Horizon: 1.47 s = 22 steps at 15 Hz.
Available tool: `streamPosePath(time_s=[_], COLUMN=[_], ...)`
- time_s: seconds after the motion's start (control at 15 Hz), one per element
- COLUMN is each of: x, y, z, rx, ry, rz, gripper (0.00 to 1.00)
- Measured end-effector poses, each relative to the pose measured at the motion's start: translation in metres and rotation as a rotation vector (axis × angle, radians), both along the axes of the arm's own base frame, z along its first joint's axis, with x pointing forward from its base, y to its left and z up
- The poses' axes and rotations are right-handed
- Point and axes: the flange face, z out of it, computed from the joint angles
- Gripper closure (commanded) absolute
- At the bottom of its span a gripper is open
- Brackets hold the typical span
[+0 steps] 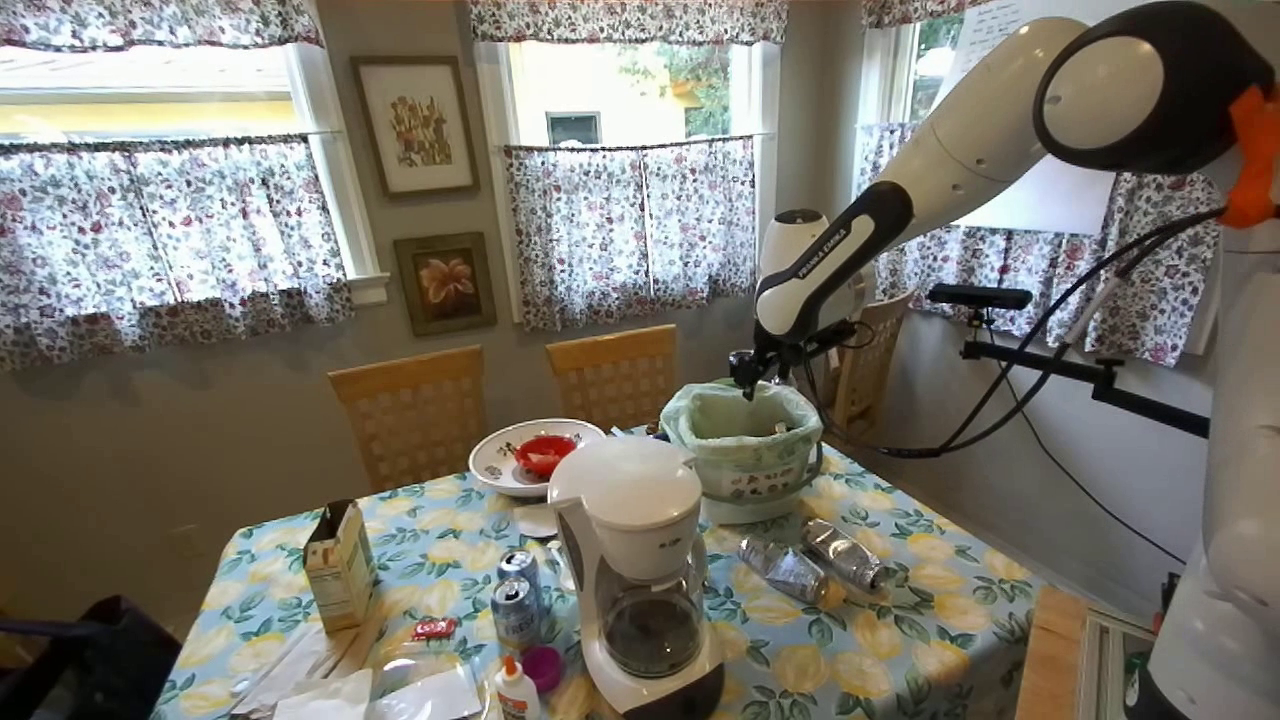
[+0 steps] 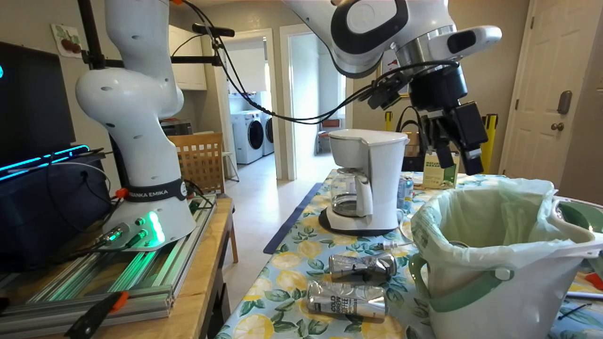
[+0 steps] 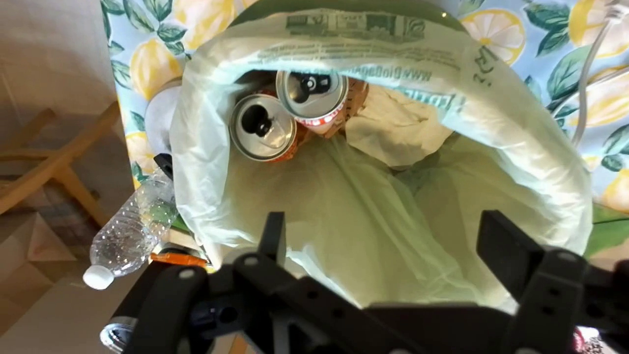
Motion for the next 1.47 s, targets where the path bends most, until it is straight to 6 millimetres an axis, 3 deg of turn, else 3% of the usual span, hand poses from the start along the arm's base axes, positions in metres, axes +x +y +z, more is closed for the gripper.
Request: streamPosePath(time_s=[0.73,1.47], x=[0.035,0.035], y=[-0.032,-0.040], z=[-0.077,-0.122], rx=[-0.013,0.066], ry=[0.012,0.195], rz=[0.004,-0.019], gripper=[0.00,0.00])
